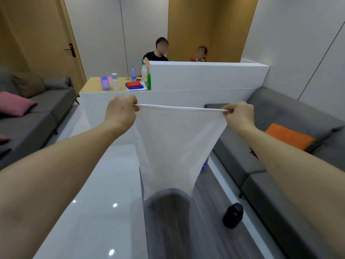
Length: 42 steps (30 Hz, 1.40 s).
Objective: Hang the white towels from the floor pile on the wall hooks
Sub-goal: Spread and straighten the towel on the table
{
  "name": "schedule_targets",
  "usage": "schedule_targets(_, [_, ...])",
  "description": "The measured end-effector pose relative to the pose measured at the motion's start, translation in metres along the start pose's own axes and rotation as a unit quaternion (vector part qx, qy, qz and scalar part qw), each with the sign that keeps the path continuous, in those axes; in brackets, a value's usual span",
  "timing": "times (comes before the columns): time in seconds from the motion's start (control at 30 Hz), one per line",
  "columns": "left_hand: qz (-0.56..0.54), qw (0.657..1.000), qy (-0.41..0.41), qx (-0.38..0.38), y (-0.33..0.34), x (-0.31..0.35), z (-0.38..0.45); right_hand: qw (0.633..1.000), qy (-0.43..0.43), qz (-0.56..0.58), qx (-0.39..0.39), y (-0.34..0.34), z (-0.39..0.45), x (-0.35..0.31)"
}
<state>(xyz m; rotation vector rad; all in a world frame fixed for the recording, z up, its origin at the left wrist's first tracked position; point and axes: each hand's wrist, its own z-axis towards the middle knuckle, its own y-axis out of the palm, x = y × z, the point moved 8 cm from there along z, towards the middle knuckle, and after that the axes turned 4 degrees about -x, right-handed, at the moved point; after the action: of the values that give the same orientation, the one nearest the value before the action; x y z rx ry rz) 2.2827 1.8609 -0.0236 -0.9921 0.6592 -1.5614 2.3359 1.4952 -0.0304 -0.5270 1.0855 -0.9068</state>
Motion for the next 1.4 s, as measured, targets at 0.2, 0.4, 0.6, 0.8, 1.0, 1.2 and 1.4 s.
schedule_targets(0.2, [0.001, 0.999, -0.028, -0.016, 0.015, 0.041, -0.084, 0.999, -0.019, 0.045, -0.02, -0.007, -0.059, 0.058])
schedule_targets(0.4, [-0.008, 0.994, -0.099, -0.052, 0.05, 0.086, -0.226, 0.993, -0.003, 0.07, -0.095, 0.0, -0.166, 0.145])
schedule_targets(0.6, [0.004, 0.973, -0.132, -0.191, 0.12, 0.121, -0.373, 0.977, 0.074, 0.042, -0.195, 0.03, -0.296, 0.249])
schedule_targets(0.8, [-0.003, 0.94, -0.162, -0.3, 0.172, 0.134, -0.52, 0.95, 0.113, -0.01, -0.291, 0.051, -0.438, 0.325])
schedule_targets(1.0, [-0.011, 0.887, -0.176, -0.426, 0.189, 0.146, -0.665, 0.915, 0.156, -0.055, -0.368, 0.033, -0.584, 0.363])
schedule_targets(1.2, [-0.009, 0.852, -0.159, -0.499, 0.174, 0.15, -0.767, 0.876, 0.18, -0.098, -0.436, 0.004, -0.685, 0.366])
schedule_targets(1.4, [-0.008, 0.876, -0.151, -0.458, 0.162, 0.142, -0.754, 0.892, 0.185, -0.08, -0.405, -0.007, -0.685, 0.357])
